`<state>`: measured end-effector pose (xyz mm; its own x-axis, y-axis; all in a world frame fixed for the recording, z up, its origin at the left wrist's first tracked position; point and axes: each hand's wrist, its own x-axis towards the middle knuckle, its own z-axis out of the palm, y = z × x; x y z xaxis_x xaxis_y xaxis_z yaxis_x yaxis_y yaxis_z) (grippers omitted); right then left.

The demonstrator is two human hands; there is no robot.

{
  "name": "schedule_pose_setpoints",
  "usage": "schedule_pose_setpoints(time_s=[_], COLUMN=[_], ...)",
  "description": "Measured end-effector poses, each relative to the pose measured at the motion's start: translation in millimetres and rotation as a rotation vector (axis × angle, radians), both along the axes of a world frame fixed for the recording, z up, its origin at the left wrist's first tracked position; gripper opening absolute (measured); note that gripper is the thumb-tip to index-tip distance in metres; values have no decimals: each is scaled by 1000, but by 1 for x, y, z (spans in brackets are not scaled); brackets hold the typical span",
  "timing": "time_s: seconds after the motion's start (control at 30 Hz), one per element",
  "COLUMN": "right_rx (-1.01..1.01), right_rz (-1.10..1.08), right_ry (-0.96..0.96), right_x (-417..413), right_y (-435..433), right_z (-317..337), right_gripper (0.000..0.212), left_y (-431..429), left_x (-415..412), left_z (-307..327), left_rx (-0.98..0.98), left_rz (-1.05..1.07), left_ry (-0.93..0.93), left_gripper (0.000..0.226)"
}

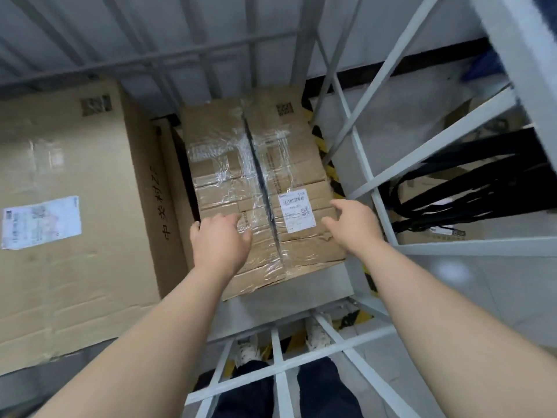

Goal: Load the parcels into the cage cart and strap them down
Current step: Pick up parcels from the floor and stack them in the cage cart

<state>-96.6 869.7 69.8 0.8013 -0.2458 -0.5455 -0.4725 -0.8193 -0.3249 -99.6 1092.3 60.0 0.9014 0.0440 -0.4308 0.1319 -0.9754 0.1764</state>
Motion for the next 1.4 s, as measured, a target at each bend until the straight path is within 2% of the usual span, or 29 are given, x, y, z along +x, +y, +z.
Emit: schedule_pose_setpoints(time_s=[0.33,0.57,0.67,0.83,0.97,1.2,1.4], right_rx=[13,-24,-68,-160,-192,-203,-243], right_rz=[-169,-383,-466,-636,-805,-1119,-1321], right_ry=[-341,-529,-546,-524,-470,-442,-368], right_x=[-77,-165,-221,-331,-426,-566,-641], right_y=[-20,-86,-132,-215,-273,-343,-394], right_z=[215,309,338,359,357,343,312], right_gripper=[45,44,44,44,44,44,45], left_y=[-51,-137,-188,-287,-372,-499,-590], left_x=[-4,-55,-93,-176,-252,-364,-419], left_z=[201,307,337,367,373,359,329], left_rx=[-81,-212,-243,-321,-380,-385,-321], left_rz=[-287,-515,-618,-774,-916,-1141,-1310], left_ry=[-309,-429,-451,-429,-379,-250,-135], left_gripper=[43,39,42,35,41,44,47])
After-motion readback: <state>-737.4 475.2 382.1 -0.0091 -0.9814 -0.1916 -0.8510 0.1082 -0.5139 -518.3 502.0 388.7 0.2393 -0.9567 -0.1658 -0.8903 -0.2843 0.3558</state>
